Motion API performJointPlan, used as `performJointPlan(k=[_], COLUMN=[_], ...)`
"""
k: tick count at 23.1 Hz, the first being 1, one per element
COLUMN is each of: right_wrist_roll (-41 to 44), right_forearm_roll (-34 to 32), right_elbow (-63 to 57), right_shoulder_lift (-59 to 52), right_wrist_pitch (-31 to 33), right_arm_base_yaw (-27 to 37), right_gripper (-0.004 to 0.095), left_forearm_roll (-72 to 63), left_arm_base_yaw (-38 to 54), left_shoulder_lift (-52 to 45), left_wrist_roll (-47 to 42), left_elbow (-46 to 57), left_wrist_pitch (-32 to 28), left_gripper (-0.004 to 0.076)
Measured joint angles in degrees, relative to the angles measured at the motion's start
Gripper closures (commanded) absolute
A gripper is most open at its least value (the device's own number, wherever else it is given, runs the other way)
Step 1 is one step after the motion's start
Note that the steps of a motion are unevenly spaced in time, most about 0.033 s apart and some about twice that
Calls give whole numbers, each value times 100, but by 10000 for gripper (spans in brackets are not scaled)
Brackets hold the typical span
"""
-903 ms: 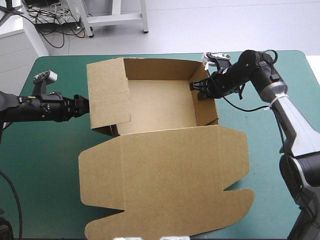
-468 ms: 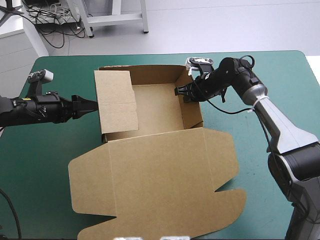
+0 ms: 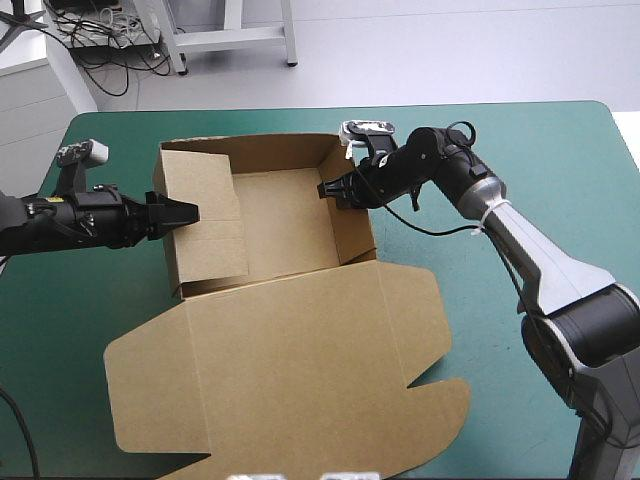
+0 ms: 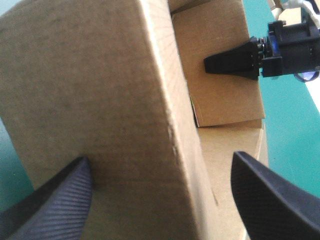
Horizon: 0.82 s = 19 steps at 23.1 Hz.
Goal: Fold the box
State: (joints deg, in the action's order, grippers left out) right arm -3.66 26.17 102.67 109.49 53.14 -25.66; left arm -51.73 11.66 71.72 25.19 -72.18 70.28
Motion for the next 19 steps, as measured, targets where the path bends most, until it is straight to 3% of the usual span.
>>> performJointPlan(k=[5,9,11,15,16,18,19], right_wrist_roll=[33,60,141,302,332,366,412], right_forearm_roll=[-132,-216,-284,-446,-467,-526,-558], right_elbow=[0,0,0,0,0,0,0], right_shoulder_lift=[0,0,0,0,0,0,0], right_wrist_pitch=[61,181,222,388,418,456,497], right_arm_base_yaw=[0,-57,-114,-124,-124,-131,-149], right_gripper=[924,924,924,924,924,924,924], left_forearm_roll=[740,1927,2428,3233,3356,3779,4088], left_arm_base_yaw=[-456,-1103,-1387,-1881,-1957,-2172,-2305], left_shoulder_lift=[0,0,0,0,0,0,7], left_wrist_roll=[-347,-1300,-1806,-2592,-2695,-2902,-3051], left_elbow=[0,0,0,0,0,0,0], left_wrist_pitch=[-14,-234,-392,-599,-629,-685,-715], left_gripper=[178,183,244,443,501,738,733])
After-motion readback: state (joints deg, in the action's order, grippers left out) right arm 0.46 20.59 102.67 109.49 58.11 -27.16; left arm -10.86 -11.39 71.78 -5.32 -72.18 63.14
